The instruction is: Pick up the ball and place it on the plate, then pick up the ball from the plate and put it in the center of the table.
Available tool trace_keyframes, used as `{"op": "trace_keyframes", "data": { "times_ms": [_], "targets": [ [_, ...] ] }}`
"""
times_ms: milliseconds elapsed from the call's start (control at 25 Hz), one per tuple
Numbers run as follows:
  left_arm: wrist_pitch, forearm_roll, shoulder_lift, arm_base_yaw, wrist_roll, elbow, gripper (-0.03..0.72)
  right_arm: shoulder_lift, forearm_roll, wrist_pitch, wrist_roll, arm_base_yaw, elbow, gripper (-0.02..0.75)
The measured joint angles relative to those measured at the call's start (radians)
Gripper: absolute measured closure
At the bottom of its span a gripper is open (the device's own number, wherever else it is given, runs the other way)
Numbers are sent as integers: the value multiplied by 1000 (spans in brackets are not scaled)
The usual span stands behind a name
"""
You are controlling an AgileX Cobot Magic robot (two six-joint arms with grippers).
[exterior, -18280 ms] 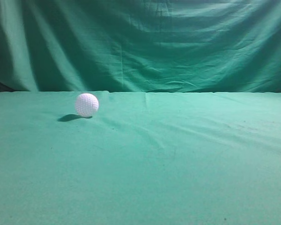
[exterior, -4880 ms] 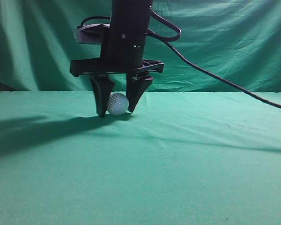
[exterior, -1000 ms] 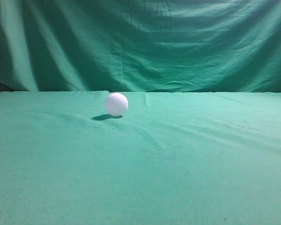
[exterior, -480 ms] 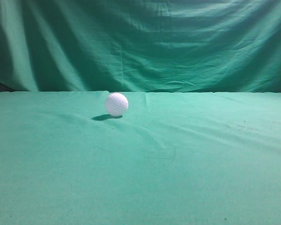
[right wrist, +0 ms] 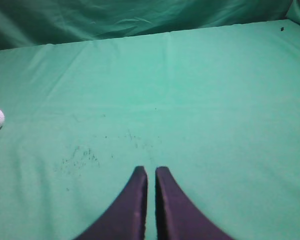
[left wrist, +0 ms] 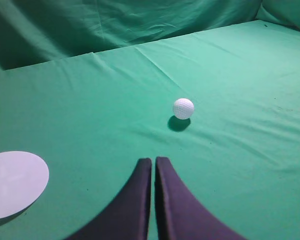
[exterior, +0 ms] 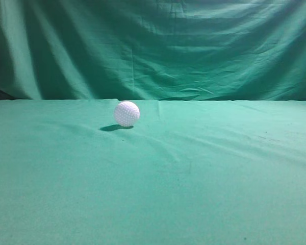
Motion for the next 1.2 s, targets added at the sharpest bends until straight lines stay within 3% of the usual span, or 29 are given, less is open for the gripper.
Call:
{"op": "trace_keyframes", "data": {
  "times_ms": [1040, 1200],
  "targets": [
    [0, 0, -12, 0, 0, 0, 688, 0, 0, 9, -4, 0, 0, 691],
    [-1, 39, -79, 48, 8, 9, 688, 0, 0, 9, -4, 0, 0, 691]
  ]
}}
